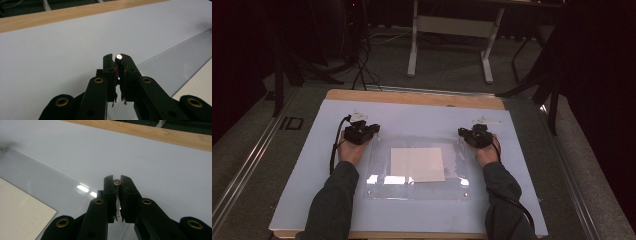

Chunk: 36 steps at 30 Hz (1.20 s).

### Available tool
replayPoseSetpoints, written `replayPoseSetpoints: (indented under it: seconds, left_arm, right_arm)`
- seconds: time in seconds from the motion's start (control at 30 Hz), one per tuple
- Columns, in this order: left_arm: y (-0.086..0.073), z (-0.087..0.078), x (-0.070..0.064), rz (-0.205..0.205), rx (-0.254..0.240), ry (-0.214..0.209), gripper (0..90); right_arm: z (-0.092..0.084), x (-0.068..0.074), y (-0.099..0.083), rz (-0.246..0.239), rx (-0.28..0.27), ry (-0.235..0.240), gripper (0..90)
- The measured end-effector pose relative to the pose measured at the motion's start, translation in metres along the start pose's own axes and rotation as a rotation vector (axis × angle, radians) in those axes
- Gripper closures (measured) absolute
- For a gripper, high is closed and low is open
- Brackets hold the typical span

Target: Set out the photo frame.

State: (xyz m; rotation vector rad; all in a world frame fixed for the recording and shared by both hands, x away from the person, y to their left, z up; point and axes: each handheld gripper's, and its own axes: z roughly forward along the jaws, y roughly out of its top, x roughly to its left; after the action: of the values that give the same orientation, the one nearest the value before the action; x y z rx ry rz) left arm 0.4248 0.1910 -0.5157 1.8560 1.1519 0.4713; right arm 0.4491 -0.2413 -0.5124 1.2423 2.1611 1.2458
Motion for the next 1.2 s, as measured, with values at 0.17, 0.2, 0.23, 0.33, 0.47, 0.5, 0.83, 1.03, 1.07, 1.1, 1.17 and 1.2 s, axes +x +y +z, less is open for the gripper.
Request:
replayPoseSetpoints:
  seconds: [0.17,0.2,0.23,0.33,0.47,0.5,0.83,1.03,1.07,1.1,1.17,1.2]
  left_arm:
    - [0.004,0.002,0.002,-0.004,0.031,-0.006,84.0]
    - [0.004,0.003,0.002,-0.01,0.034,-0.006,84.0]
    - [0.005,0.004,0.002,-0.012,0.039,-0.008,84.1]
    - [0.006,0.008,0.004,-0.033,0.046,-0.015,84.5]
    - [0.007,0.012,0.009,-0.057,0.042,-0.032,84.8]
    - [0.008,0.012,0.009,-0.054,0.052,-0.035,85.0]
    - [0.011,0.019,0.016,-0.128,0.045,-0.055,85.2]
    - [0.01,0.024,0.017,-0.188,0.022,-0.044,85.2]
    - [0.011,0.025,0.017,-0.191,0.022,-0.037,85.3]
    - [0.011,0.026,0.016,-0.195,0.022,-0.031,85.3]
    - [0.011,0.026,0.016,-0.194,0.021,-0.024,85.3]
    - [0.011,0.026,0.015,-0.19,0.019,-0.017,85.3]
  right_arm:
    - [0.001,-0.004,0.001,0.039,0.014,0.024,83.5]
    - [0.001,-0.005,0.002,0.054,0.02,0.032,83.5]
    - [0.001,-0.006,0.003,0.059,0.027,0.036,83.5]
    - [0.003,-0.007,0.008,0.071,0.057,0.038,83.7]
    - [0.006,-0.012,0.012,0.107,0.082,0.053,83.6]
    - [0.007,-0.013,0.013,0.112,0.087,0.058,83.6]
    - [0.013,-0.022,0.023,0.188,0.148,0.09,83.4]
    - [0.018,-0.027,0.025,0.243,0.149,0.105,83.3]
    - [0.018,-0.027,0.026,0.24,0.15,0.102,83.4]
    - [0.019,-0.026,0.026,0.235,0.15,0.096,83.5]
    - [0.019,-0.024,0.027,0.207,0.15,0.081,84.0]
    - [0.018,-0.022,0.027,0.188,0.151,0.068,84.2]
